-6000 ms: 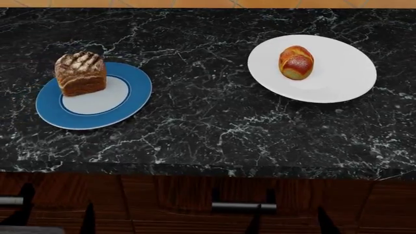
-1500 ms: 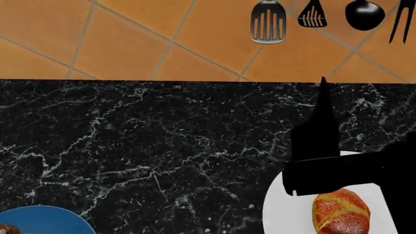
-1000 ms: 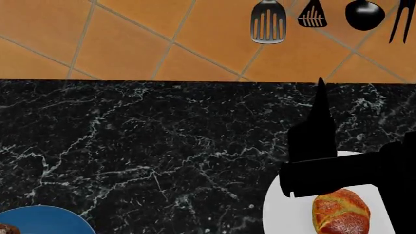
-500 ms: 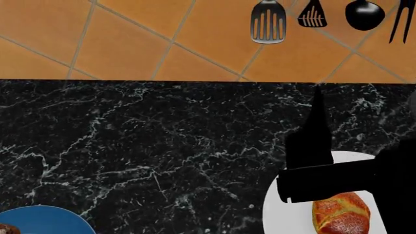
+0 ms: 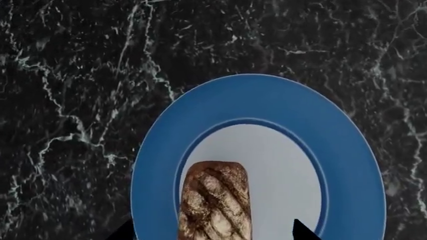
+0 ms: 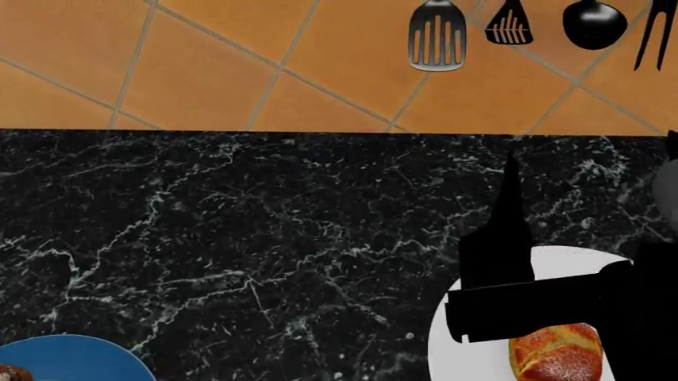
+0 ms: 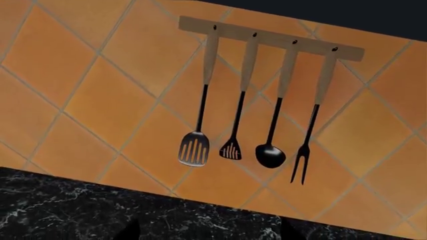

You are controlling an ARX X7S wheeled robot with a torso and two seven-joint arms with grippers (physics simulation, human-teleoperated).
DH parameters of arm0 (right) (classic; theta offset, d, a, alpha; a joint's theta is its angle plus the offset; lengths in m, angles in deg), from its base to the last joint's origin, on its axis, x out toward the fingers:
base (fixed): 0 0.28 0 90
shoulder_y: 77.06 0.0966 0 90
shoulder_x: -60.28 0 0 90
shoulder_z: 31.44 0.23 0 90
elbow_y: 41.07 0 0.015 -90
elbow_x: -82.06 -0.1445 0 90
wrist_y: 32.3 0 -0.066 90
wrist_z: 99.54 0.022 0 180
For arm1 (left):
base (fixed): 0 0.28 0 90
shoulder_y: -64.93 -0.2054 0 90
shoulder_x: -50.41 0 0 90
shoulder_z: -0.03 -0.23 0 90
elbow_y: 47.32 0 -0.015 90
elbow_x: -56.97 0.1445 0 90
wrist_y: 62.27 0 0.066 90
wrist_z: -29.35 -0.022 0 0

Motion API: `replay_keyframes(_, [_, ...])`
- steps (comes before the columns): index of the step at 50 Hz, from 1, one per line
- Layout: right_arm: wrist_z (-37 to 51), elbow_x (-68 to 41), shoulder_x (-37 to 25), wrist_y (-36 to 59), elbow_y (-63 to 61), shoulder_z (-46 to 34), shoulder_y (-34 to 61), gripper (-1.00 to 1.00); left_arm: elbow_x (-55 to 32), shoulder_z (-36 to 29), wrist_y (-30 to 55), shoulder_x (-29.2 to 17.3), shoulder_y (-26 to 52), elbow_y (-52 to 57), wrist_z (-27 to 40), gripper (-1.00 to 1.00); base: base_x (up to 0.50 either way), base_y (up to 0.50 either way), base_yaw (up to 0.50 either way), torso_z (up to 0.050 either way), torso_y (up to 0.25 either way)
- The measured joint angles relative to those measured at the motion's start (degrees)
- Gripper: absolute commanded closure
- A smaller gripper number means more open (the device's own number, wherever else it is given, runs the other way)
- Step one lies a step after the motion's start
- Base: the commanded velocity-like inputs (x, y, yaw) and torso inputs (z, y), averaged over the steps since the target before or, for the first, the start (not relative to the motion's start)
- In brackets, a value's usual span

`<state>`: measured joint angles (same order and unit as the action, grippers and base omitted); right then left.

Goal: Place all breads on the cutting board.

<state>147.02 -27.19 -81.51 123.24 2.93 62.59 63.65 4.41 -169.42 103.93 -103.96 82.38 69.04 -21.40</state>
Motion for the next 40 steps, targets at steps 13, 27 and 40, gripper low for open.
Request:
replay_keyframes(13, [-0.2,0.4,0.1,-0.2,-0.2,-0.4,-0.3,-1.0,0.4,-1.3,-2.4,0.7,-4.3,-1.2,2.6,-1.0,0.0,0.0,0.0,0.0,0.0])
replay_keyframes(27, [-0.1,0.3,-0.1,-0.6,-0.5,-0.8,-0.5,-1.0,1.3,-2.8,-4.8,1.7,-8.2,-3.5,4.4,-1.0,0.0,0.0,0.0,0.0,0.0])
replay_keyframes(40, [0.1,0.1,0.3,-0.6,0.0,-2.6,1.4,-1.0,1.4,-4.5,-6.0,2.0,-12.4,-4.2,6.5,-1.0,0.0,0.0,0.0,0.0,0.0])
